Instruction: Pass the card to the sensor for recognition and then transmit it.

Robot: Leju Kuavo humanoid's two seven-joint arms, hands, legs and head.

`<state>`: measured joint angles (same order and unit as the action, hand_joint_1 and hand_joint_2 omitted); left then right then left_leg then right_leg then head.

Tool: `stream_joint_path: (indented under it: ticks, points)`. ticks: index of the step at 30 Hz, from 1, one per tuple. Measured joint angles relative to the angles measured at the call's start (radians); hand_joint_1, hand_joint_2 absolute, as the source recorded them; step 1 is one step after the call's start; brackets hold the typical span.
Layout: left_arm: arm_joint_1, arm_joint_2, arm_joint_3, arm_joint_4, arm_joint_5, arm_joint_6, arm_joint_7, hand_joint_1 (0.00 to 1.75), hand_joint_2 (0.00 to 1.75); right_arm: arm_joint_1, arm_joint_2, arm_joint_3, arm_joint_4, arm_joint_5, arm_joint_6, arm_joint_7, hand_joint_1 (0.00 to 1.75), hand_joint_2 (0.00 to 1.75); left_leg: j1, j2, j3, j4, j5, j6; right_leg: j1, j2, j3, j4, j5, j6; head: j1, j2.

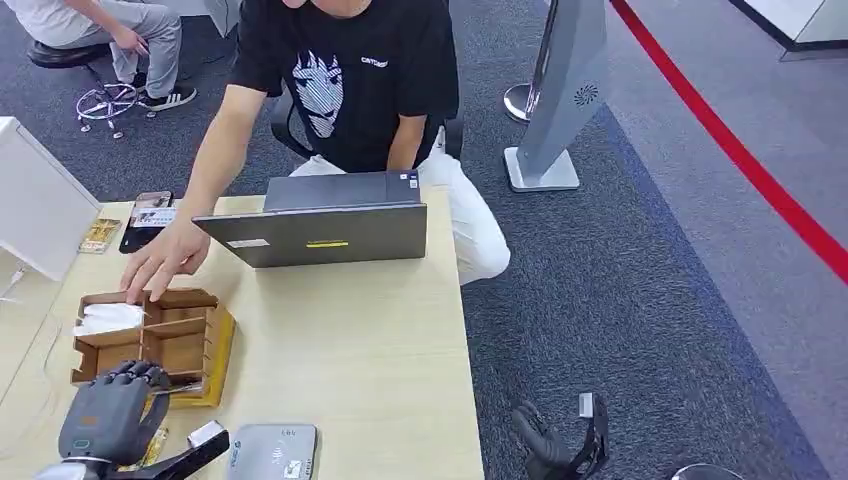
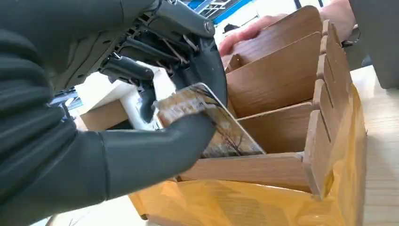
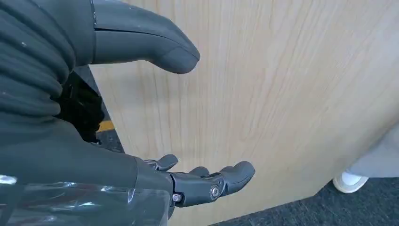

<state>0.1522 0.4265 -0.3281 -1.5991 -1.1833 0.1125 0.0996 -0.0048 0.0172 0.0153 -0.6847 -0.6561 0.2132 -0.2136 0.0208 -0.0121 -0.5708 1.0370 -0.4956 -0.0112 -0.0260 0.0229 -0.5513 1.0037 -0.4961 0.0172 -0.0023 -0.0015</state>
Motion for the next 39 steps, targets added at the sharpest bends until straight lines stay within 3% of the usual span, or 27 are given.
stream_joint_path:
  ticks: [7, 14, 19, 30, 31, 32, 39]
  points:
    - [-0.001, -0.008, 0.022, -0.009, -0.003, 0.053, -0.012, 1.75, 1.75, 0.006, 0.000, 0.000, -0.004, 0.005, -0.001, 0.000, 0.00, 1.75, 0.000, 0.000, 0.000, 0.000, 0.000, 0.000, 0.000, 0.000, 0.000, 0.000, 0.000, 0.000, 0.000, 0.000]
    - [-0.051, -0.008, 0.083, -0.099, -0.007, 0.090, -0.063, 1.75, 1.75, 0.014, 0.000, -0.003, -0.004, 0.016, -0.001, -0.014, 0.00, 1.75, 0.000, 0.000, 0.000, 0.000, 0.000, 0.000, 0.000, -0.001, 0.000, 0.000, 0.000, 0.000, 0.000, 0.000]
    - [-0.124, 0.015, 0.134, -0.143, 0.004, 0.087, -0.087, 1.75, 1.75, 0.021, 0.000, -0.006, -0.002, 0.034, 0.001, -0.021, 0.00, 1.75, 0.000, 0.000, 0.000, 0.000, 0.001, 0.000, 0.000, -0.001, 0.000, 0.000, 0.000, 0.000, 0.000, 0.000]
    - [-0.300, 0.089, 0.224, -0.113, 0.076, 0.029, -0.090, 1.75, 1.75, 0.022, 0.002, -0.006, 0.002, 0.048, 0.011, -0.019, 0.00, 1.75, 0.000, 0.000, 0.000, 0.000, 0.001, 0.000, 0.000, 0.000, 0.000, 0.000, 0.000, 0.000, 0.000, 0.000]
    - [-0.310, 0.093, 0.228, -0.108, 0.078, 0.027, -0.090, 1.15, 1.75, 0.022, 0.002, -0.006, 0.002, 0.048, 0.011, -0.019, 0.00, 1.75, 0.000, 0.000, 0.000, 0.000, 0.001, 0.000, 0.000, 0.000, 0.000, 0.000, 0.000, 0.000, 0.000, 0.000]
    - [-0.319, 0.097, 0.233, -0.098, 0.087, 0.025, -0.089, 0.00, 1.75, 0.021, 0.003, -0.006, 0.002, 0.048, 0.011, -0.019, 0.00, 1.75, 0.000, 0.000, 0.000, 0.000, 0.001, 0.000, 0.000, 0.000, 0.000, 0.000, 0.000, 0.000, 0.000, 0.000]
    - [-0.316, 0.095, 0.268, -0.082, 0.113, 0.069, -0.085, 0.00, 1.75, 0.021, 0.005, -0.006, 0.003, 0.049, 0.021, -0.017, 0.00, 1.75, 0.000, 0.000, 0.000, 0.000, 0.001, 0.000, 0.000, 0.000, 0.000, 0.000, 0.000, 0.000, 0.000, 0.000]
